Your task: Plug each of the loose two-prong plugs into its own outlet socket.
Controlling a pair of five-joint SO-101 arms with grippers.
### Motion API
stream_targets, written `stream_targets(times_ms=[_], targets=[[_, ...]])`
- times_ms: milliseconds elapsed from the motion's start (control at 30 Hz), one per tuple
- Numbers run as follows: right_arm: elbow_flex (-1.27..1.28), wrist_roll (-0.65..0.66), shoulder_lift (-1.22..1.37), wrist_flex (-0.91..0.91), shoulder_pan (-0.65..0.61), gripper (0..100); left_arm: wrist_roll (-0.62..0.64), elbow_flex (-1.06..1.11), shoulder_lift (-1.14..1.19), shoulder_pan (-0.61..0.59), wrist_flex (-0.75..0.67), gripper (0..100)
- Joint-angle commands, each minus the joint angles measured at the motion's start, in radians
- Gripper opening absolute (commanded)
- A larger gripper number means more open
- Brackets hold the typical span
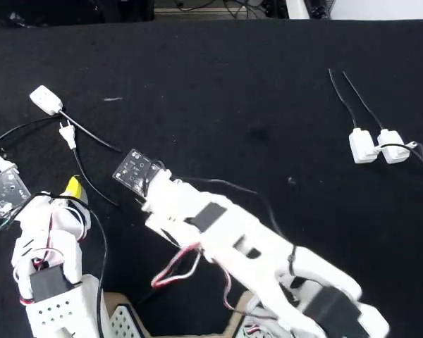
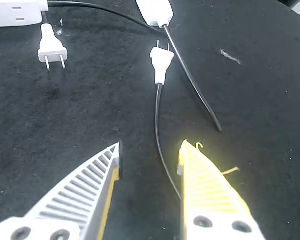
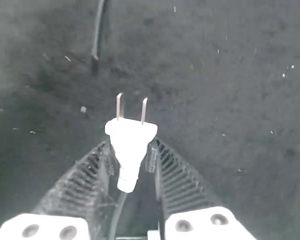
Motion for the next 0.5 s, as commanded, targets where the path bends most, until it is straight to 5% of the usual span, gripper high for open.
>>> stream_targets(times_ms=[0, 200, 467], targets=[[-0.240, -0.069, 0.232, 0.126, 0.035, 1.3, -0.015, -0.058, -0.009, 0.008, -0.008, 20], [-0.455, -0.078, 0.472, 0.270, 0.035, 9.6, -0.015, -0.058, -0.009, 0.005, -0.008, 20], [-0.475, -0.078, 0.529, 0.287, 0.038, 8.3, -0.015, -0.058, -0.009, 0.005, -0.008, 20]])
